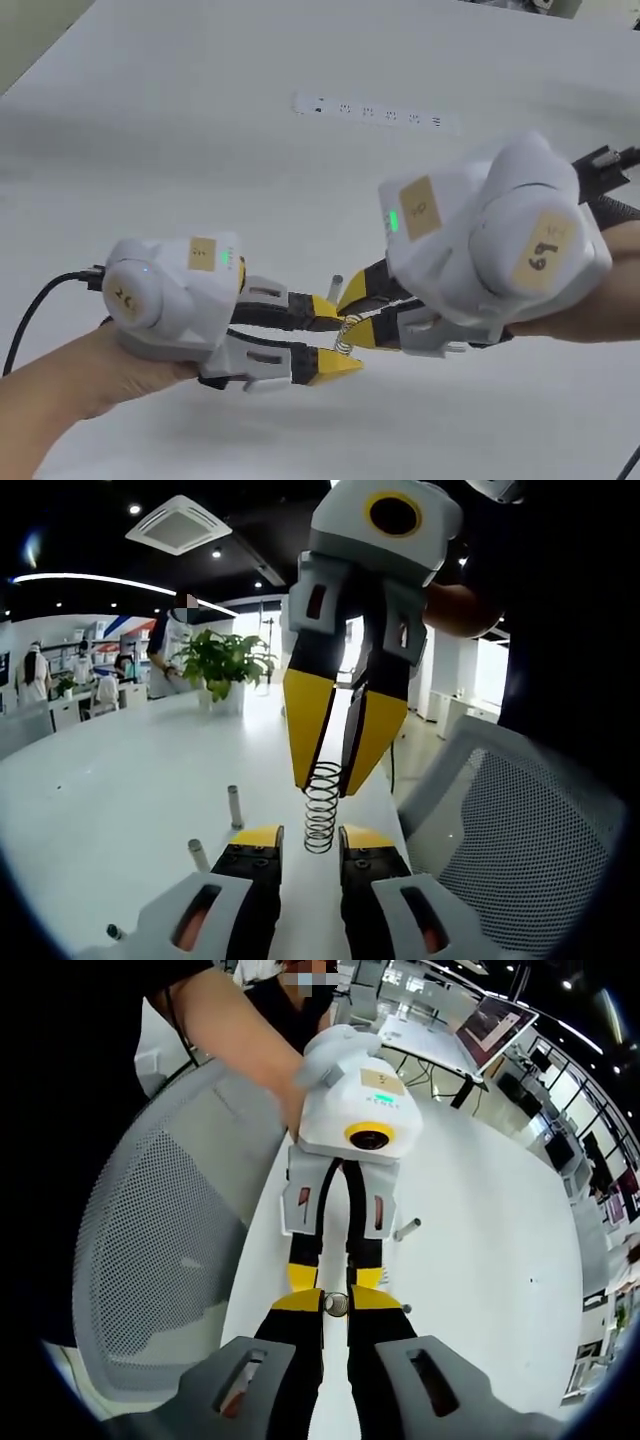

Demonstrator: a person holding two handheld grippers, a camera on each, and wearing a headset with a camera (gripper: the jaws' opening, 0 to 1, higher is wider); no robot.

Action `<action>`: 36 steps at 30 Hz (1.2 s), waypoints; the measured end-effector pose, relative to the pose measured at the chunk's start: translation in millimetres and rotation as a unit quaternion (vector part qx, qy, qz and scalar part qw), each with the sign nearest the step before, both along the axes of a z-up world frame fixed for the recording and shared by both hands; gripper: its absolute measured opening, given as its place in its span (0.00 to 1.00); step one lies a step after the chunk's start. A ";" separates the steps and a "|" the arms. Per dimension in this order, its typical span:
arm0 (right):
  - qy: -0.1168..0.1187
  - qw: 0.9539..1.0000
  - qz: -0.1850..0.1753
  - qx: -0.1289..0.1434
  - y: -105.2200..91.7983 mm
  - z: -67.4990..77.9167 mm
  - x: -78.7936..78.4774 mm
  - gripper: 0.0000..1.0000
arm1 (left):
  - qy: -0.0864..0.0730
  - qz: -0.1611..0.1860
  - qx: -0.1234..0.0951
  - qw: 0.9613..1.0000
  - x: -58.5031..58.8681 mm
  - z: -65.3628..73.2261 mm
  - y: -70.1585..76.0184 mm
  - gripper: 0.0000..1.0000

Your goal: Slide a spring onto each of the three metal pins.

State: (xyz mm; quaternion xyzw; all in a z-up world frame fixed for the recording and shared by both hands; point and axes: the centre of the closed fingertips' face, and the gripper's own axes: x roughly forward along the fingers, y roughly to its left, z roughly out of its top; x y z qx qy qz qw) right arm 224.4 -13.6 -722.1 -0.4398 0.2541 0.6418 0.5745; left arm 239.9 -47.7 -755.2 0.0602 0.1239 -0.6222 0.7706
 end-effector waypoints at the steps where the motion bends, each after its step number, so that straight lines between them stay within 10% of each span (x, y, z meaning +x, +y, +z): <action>1: -0.002 1.000 -0.002 0.001 0.0 0.3 1.2 0.04 | 0.001 0.000 0.003 1.000 -0.5 -1.7 1.7 0.17; 36: 0.001 0.997 -0.078 -0.001 -30.1 3.4 17.7 0.04 | 0.014 0.156 0.021 0.987 13.1 -6.0 122.5 0.49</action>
